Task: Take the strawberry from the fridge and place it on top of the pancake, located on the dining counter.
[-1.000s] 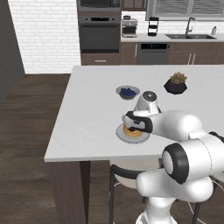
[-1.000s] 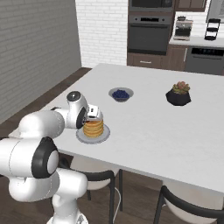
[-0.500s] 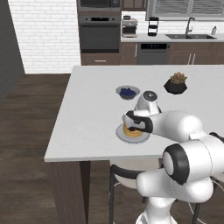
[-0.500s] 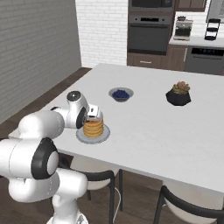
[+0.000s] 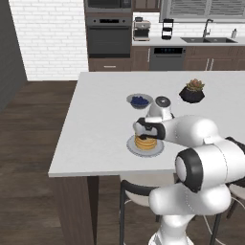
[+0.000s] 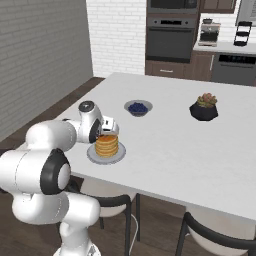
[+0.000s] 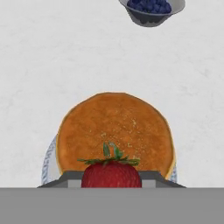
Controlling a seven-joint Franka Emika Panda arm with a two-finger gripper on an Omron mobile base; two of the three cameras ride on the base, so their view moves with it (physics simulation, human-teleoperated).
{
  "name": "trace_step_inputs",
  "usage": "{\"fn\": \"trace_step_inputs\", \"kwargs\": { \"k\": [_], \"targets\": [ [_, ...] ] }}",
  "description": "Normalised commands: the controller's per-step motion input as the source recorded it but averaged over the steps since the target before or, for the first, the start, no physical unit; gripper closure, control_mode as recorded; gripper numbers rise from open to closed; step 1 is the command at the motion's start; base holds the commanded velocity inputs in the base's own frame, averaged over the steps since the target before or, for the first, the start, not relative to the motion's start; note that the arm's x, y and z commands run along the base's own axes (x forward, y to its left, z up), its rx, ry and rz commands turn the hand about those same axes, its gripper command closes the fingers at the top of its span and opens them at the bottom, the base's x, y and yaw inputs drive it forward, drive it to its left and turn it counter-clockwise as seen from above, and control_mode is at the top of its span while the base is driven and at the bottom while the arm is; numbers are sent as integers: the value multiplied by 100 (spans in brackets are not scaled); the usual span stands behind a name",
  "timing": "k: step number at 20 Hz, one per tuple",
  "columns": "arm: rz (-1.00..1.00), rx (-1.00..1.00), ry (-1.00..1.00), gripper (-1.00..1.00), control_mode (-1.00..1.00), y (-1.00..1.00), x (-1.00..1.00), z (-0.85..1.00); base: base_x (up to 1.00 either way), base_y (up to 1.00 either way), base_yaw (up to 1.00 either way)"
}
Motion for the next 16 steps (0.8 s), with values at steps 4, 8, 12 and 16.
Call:
{"fn": "trace_step_inputs", "kwargs": {
  "k": [4, 8, 12, 16],
  "targets": [
    [0, 0, 4, 100, -100, 0, 18, -30, 0, 0, 0],
    [0, 0, 4, 100, -100, 0, 12, -37, 0, 0, 0],
    [0, 0, 2, 100, -100, 0, 5, -31, 0, 0, 0],
    [0, 0, 5, -100, -100, 0, 0, -28, 0, 0, 0]
  ]
}}
